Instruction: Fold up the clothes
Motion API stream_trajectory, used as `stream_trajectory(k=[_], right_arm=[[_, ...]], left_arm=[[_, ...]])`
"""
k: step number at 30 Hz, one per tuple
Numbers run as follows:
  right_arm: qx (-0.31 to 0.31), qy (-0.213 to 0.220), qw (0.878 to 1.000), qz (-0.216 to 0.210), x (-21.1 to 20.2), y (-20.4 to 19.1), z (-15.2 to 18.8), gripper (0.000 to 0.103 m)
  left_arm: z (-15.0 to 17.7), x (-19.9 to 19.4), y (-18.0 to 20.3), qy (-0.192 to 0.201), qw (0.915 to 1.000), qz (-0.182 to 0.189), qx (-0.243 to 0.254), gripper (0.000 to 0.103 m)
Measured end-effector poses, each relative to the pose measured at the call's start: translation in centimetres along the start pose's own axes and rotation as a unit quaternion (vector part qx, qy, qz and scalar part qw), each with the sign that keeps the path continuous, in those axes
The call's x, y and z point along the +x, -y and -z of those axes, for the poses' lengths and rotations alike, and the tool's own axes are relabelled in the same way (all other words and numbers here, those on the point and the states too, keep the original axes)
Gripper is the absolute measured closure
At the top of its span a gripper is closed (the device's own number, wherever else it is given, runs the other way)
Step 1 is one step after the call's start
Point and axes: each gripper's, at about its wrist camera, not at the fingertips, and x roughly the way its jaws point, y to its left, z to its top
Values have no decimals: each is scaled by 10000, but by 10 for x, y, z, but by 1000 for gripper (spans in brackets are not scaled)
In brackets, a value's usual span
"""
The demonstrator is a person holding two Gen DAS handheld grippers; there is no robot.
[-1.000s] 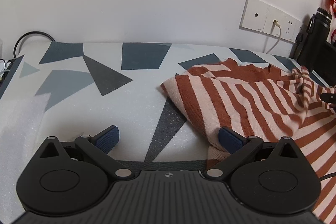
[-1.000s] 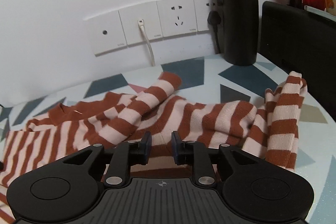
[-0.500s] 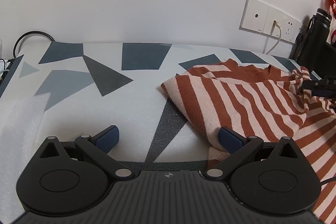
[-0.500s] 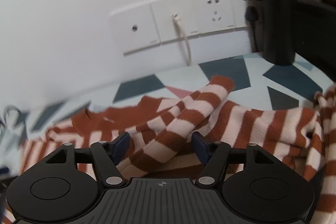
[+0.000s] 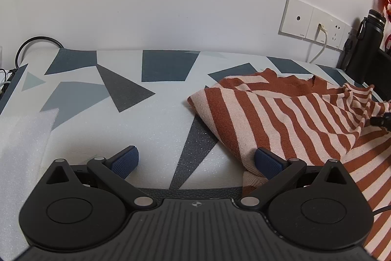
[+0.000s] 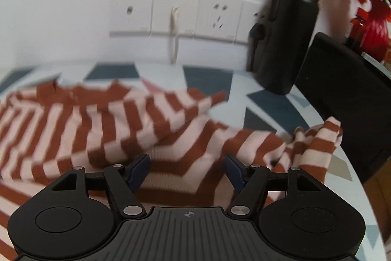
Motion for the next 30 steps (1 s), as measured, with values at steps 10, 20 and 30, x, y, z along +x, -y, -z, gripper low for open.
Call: stream_trajectory(k=[10, 20, 30], right_arm=[[1686, -10, 9838, -609, 35, 28, -34, 56], [2441, 592, 9625, -1023, -8, 62, -12, 98], [2407, -121, 9615, -1316, 6, 67, 17, 63]], left_arm=[[0, 0, 0, 25, 10000, 1, 17, 0], [0, 1, -2, 8, 10000, 24, 19, 0], [-11, -36, -20, 260, 9990, 180, 302, 0]])
